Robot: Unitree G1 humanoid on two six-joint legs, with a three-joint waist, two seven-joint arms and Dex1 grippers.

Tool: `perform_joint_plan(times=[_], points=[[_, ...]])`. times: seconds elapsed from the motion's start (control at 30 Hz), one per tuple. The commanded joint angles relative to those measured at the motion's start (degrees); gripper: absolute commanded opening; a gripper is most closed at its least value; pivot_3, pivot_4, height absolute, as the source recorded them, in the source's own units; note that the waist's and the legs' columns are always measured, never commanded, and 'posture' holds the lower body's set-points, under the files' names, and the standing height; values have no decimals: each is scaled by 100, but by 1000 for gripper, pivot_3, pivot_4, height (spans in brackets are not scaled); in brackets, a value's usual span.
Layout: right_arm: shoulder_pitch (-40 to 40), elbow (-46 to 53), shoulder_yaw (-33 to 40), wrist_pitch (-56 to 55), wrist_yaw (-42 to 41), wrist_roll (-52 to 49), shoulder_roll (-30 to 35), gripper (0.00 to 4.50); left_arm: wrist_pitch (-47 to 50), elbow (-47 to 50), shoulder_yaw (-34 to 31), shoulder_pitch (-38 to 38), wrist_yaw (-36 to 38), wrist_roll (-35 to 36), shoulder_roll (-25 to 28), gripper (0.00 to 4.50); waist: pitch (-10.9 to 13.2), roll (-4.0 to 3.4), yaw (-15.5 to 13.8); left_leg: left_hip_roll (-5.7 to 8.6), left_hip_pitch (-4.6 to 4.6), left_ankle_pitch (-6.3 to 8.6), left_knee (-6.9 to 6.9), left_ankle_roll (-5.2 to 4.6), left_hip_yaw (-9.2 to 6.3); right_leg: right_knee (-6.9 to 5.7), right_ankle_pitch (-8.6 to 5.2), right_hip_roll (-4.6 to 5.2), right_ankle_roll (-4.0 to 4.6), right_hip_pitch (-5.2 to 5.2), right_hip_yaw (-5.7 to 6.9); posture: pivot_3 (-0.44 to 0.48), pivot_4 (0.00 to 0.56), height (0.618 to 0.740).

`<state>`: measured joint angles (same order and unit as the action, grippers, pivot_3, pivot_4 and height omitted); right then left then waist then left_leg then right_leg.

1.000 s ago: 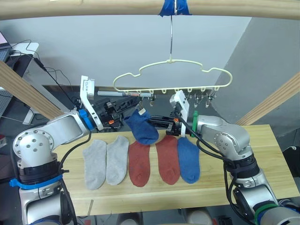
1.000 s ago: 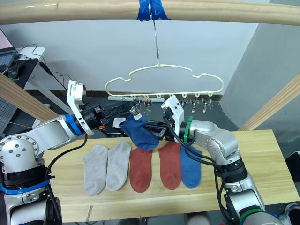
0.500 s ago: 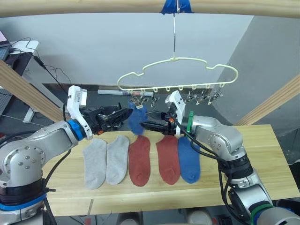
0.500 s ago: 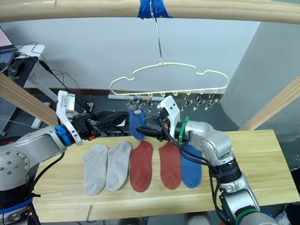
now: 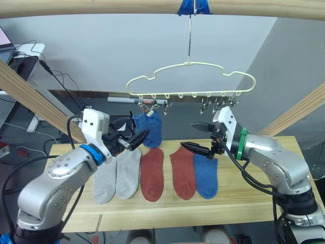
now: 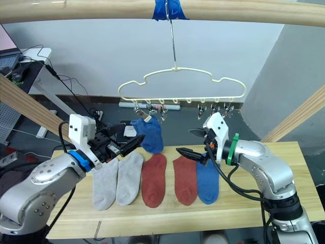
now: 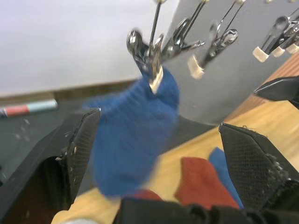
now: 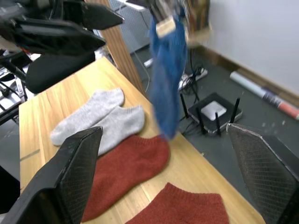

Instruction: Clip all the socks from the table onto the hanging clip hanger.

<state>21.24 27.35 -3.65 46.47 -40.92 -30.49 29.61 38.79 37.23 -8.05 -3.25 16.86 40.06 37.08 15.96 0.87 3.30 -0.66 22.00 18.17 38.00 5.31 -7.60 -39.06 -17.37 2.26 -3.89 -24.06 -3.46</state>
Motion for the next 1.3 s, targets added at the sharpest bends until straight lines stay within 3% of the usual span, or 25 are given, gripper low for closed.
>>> perform_joint_plan(times=[0.03, 0.2, 0.3, 0.5, 1.0, 1.3], points=[[-114, 453, 185, -7, 130, -183, 29, 4463, -398, 389, 238, 112, -83, -463, -241, 4500, 0, 0, -3, 1, 0, 0, 1, -1, 2, 0, 1, 0, -2, 0, -2, -33, 272, 740], [-56, 813, 411, 197, 485, -477, -122, 4463, -746, 497, 713, -70, -312, -1195, -674, 4500, 0, 0, 1, 4, 1, -1, 5, -3, 4, 0, 4, 1, -5, 1, -5, -45, 278, 740], [-66, 1068, 540, 169, 567, -712, -163, 4500, -1190, 399, 1004, -234, -297, -1763, -853, 3932, 0, 1, 2, 4, 1, -3, 5, -5, 5, -2, 4, 0, -4, 1, -4, -53, 280, 740], [-184, 1188, 526, 51, 705, -757, -105, 4500, -1743, -79, 1285, -361, -1, -2445, -862, 2103, 0, 1, 7, 4, 0, -2, 4, -8, 8, -2, 4, 0, -4, 3, -5, -62, 285, 740], [-390, 974, 424, -264, 815, -667, -150, 4500, -2312, -2053, 1158, -1330, 437, -2730, -1463, 2103, 1, 2, 18, 5, 0, -7, 10, -15, 5, -5, 8, -1, -5, 6, 1, -77, 292, 740], [-450, 893, 353, -423, 876, -592, -150, 4500, -2385, -2253, 1059, -1478, 455, -2771, -1577, 2103, 1, 3, 100, 5, 0, -8, 10, -15, 5, -5, 8, 0, -5, 6, 0, -85, 292, 740]])
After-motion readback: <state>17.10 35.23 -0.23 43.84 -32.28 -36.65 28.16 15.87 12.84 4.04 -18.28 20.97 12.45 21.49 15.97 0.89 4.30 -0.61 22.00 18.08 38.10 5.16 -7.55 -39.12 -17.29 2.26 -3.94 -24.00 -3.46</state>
